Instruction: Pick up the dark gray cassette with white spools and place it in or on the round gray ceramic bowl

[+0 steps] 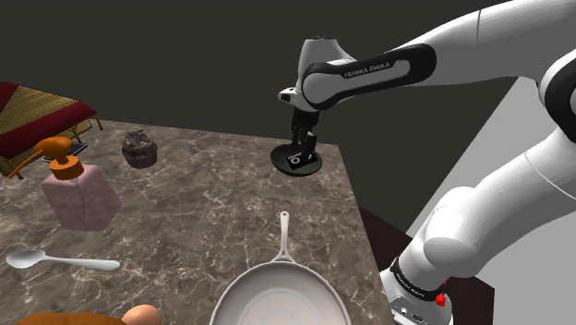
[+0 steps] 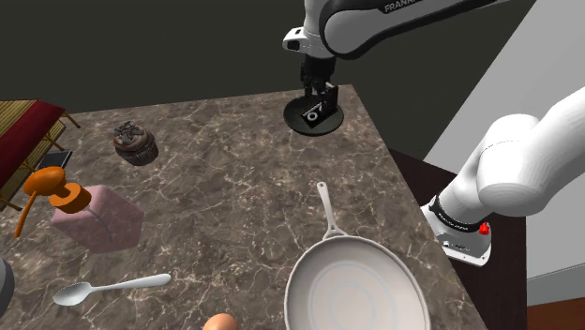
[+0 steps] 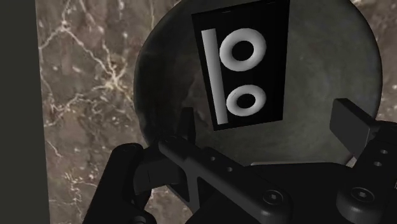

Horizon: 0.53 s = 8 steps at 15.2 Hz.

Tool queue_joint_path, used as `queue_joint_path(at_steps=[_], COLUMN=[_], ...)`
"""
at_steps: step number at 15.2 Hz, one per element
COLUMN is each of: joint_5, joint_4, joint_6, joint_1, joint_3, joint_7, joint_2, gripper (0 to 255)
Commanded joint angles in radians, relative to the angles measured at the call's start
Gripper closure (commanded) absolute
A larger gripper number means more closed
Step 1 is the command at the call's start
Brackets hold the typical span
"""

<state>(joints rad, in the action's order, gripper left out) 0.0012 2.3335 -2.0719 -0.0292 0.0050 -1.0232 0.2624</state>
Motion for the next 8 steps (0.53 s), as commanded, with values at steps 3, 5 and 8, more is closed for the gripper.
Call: queue_joint_path(at_steps=[3, 5, 8], joint_5=[0.0, 0.0, 0.0], joint_4=[-0.087, -0.087, -0.087], joint_6=[0.114, 0.115, 0.114], joint_1=[0.0, 0.0, 0.0], joint_3=[0.0, 0.0, 0.0], joint_7=[0.001, 0.001, 0.001], joint_2=[0.027, 0.027, 0.027], gripper=[0, 0, 0])
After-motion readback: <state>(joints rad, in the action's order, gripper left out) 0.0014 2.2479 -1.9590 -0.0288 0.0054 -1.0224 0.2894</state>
